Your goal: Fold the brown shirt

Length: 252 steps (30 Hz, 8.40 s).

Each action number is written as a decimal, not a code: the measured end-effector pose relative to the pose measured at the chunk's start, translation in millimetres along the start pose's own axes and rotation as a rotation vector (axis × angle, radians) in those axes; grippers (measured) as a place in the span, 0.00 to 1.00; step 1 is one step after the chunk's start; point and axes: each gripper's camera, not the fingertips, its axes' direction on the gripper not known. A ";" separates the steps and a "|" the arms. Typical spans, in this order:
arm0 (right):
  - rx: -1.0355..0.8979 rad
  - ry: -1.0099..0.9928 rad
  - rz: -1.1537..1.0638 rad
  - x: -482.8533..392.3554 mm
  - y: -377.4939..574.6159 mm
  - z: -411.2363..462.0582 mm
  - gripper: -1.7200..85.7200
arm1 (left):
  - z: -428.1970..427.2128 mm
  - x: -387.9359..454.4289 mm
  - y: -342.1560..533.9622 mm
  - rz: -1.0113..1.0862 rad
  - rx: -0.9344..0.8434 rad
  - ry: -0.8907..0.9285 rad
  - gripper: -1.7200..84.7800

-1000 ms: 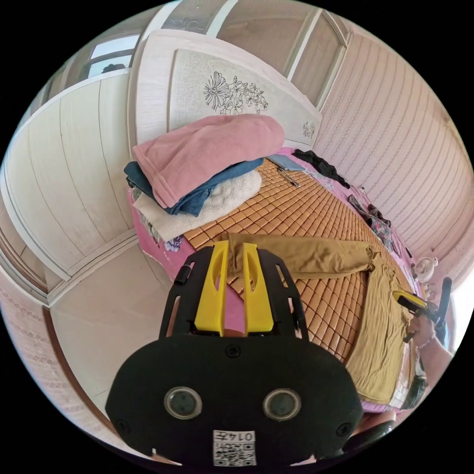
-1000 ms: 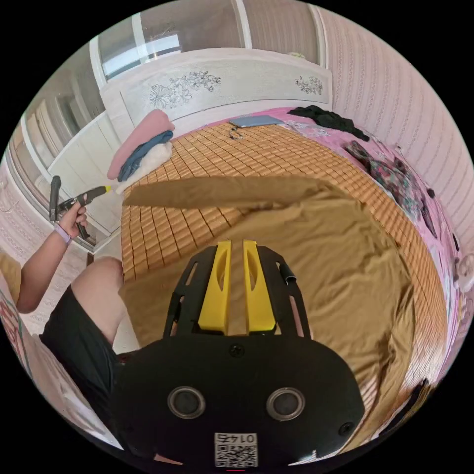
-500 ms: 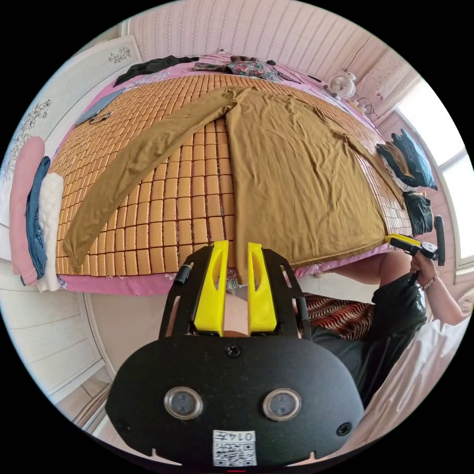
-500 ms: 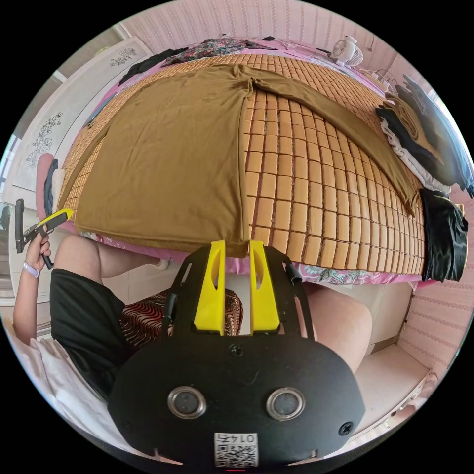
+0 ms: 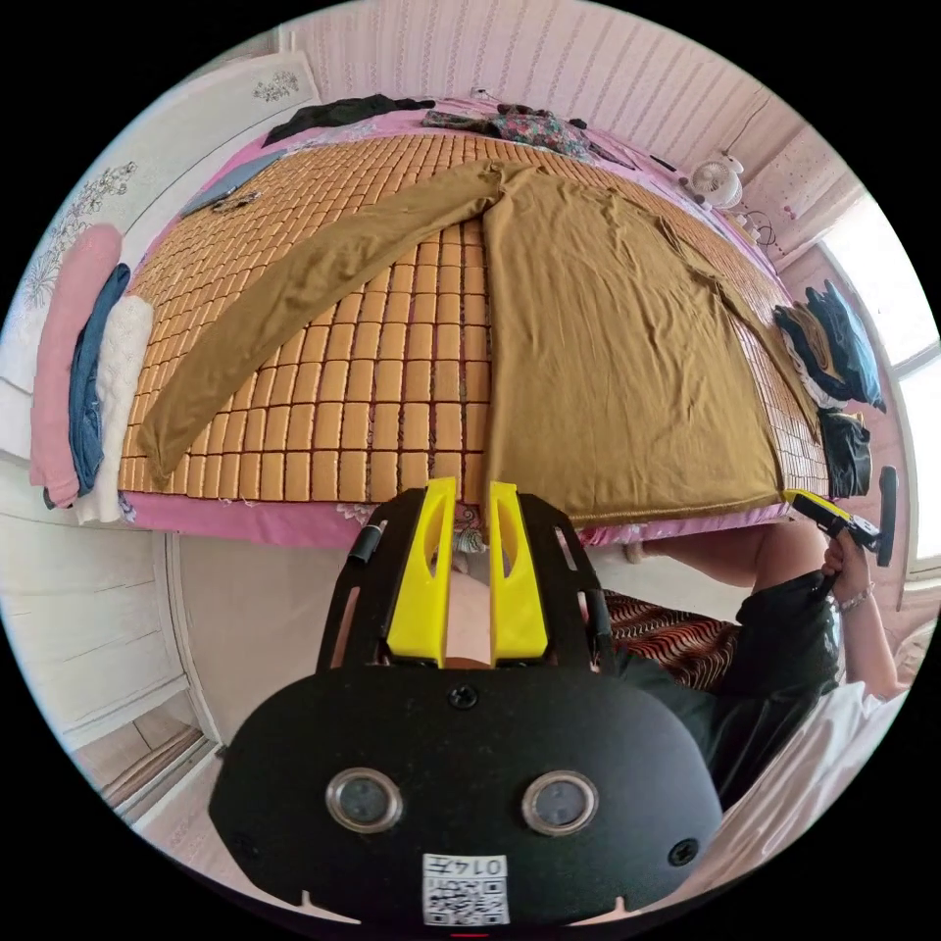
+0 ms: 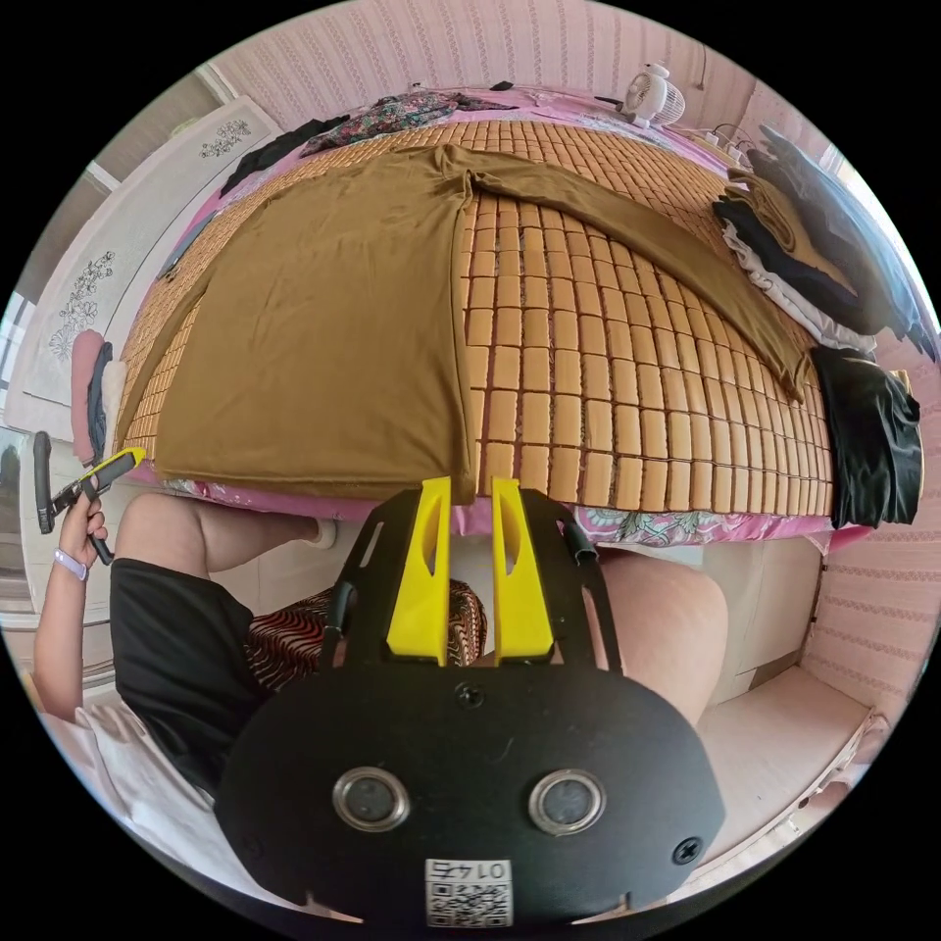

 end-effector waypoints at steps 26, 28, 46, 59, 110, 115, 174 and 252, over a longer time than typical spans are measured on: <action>0.052 -0.186 -1.259 -525.6 -94.3 36.3 0.11 | 7.3 -249.3 61.2 -0.676 0.447 -0.058 0.11; 0.072 -0.150 -1.289 -551.2 -95.8 45.9 0.11 | 11.0 -247.0 57.2 -0.648 0.446 -0.088 0.10; 0.201 -0.142 -1.252 -551.4 -74.6 50.4 0.03 | 8.5 -199.0 37.3 -0.532 0.512 -0.165 0.02; 0.707 -0.303 -0.592 -205.0 -69.7 -174.0 0.03 | -93.5 49.3 -29.4 0.231 0.918 0.367 0.03; -0.012 -0.580 0.228 162.5 -14.9 -177.3 0.03 | 173.7 106.1 -361.7 0.003 0.092 0.195 0.07; 0.005 -0.467 0.232 160.6 -15.4 -191.7 0.03 | 161.7 86.0 -359.5 -0.085 0.180 0.274 0.08; 0.278 -0.337 -0.632 -148.1 -393.6 -155.7 0.04 | 186.7 88.8 -312.0 0.224 0.250 0.125 0.06; 0.965 -0.393 -0.120 126.8 -59.1 -349.0 0.03 | 141.5 323.8 -133.7 0.505 -0.021 0.466 0.01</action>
